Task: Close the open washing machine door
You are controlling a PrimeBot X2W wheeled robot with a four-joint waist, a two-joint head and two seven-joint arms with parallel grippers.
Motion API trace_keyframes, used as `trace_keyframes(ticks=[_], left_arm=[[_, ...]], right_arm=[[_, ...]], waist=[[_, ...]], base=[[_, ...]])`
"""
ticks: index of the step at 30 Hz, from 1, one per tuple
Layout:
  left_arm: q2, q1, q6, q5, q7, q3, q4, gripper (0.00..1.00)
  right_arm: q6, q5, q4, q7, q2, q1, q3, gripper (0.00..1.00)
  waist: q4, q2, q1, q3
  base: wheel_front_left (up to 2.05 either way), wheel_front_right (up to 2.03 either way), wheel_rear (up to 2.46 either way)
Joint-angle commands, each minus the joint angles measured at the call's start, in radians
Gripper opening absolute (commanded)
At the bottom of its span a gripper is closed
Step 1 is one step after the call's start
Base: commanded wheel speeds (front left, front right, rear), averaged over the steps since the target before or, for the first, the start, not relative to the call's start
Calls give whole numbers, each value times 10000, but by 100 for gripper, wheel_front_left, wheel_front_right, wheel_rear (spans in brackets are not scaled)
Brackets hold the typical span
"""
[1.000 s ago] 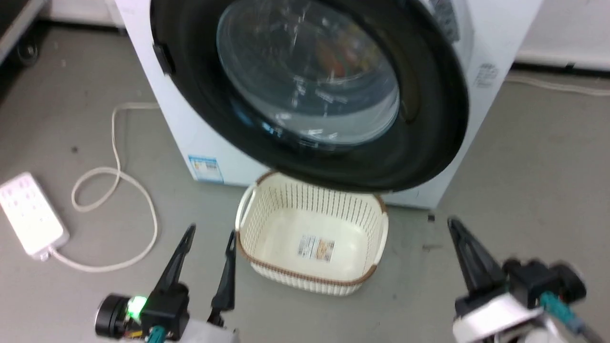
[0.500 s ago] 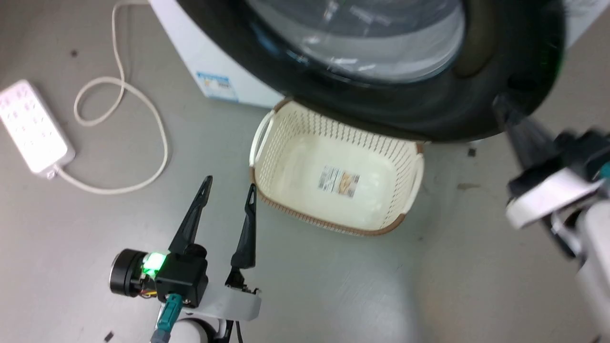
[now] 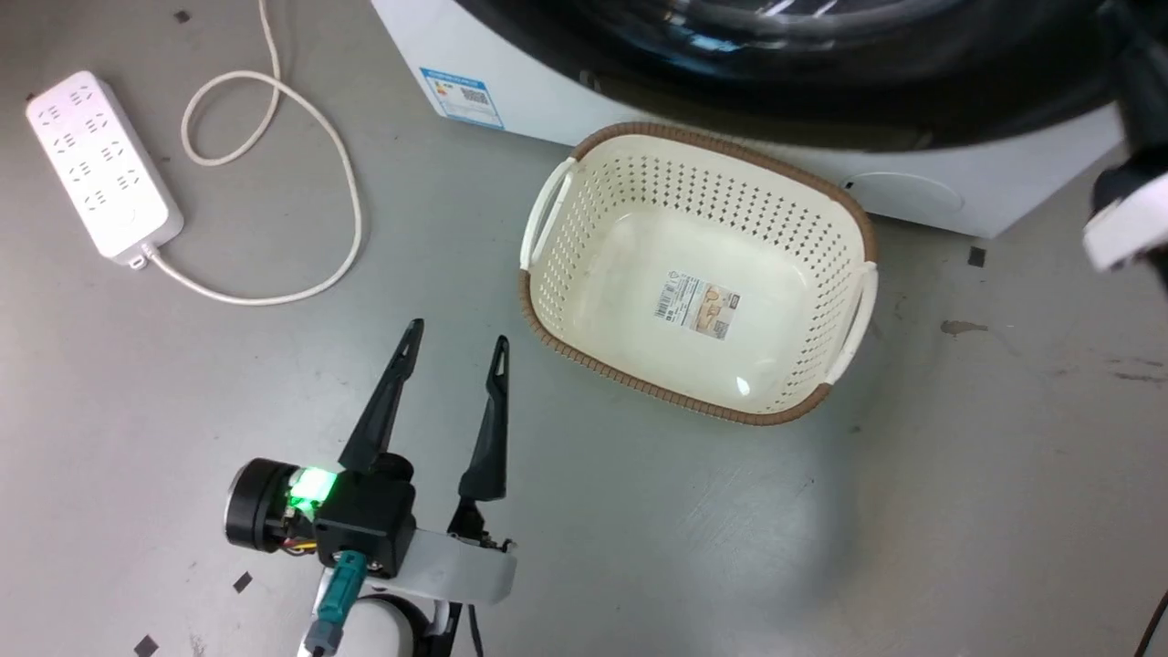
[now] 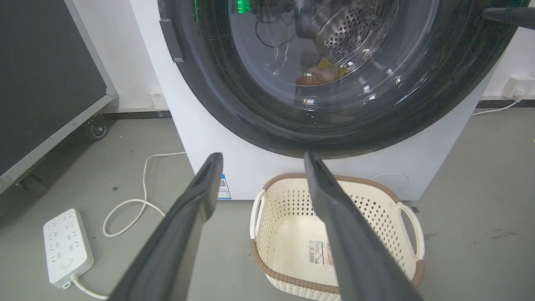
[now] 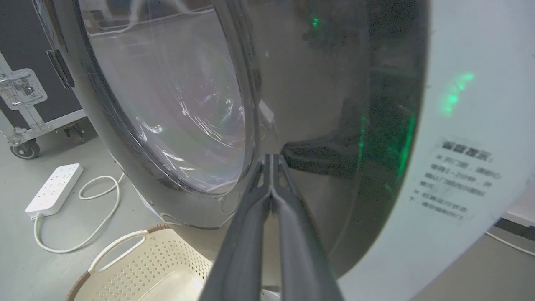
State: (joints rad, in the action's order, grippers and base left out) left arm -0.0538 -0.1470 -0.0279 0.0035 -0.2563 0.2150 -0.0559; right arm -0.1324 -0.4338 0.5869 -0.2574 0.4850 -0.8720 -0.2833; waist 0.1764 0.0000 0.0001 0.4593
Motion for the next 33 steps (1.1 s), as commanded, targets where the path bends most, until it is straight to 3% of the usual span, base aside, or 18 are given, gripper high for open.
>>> trace_keyframes(ticks=[1,12,20,21,22,27,29,33], left_arm=[[-11,-93,-56,-35,-55,48,-7,100],[-15,-121,-176,-107,-55,83,50,100],[-93,123,-66,-217,-55,-71,314,100],[-123,181,-27,-186,-55,-38,418,100],[-125,246,-2,-192,-55,-18,529,100],[-156,565,70,-344,-55,-215,907,100],[-220,735,87,-318,-55,-289,1062,100],[-306,1106,88,-376,-55,-508,1383,100]], right_arm=[[17,-203,232,-43,99,-336,84,0],[17,-880,1516,-41,67,-1183,55,0],[17,-934,1082,-42,-354,280,469,0],[17,-877,962,-42,-464,637,563,46],[17,-785,814,-42,-573,1036,623,100],[17,-117,-474,-43,-1197,3108,1500,100],[17,769,-1248,-43,-1343,4029,1742,100],[17,1822,-2452,-43,-2280,5664,2686,100]], waist=[[46,0,-1,27],[79,0,-1,-198],[-290,0,-1,-1437],[-359,0,-1,-1675],[-425,0,-1,-1921],[-823,0,-1,-3043],[-979,0,-1,-3442],[-1321,0,-1,-4130]], base=[[0,0,0],[0,0,0],[0,0,0],[0,0,0],[0,0,0],[0,0,0],[0,0,0],[0,0,0]])
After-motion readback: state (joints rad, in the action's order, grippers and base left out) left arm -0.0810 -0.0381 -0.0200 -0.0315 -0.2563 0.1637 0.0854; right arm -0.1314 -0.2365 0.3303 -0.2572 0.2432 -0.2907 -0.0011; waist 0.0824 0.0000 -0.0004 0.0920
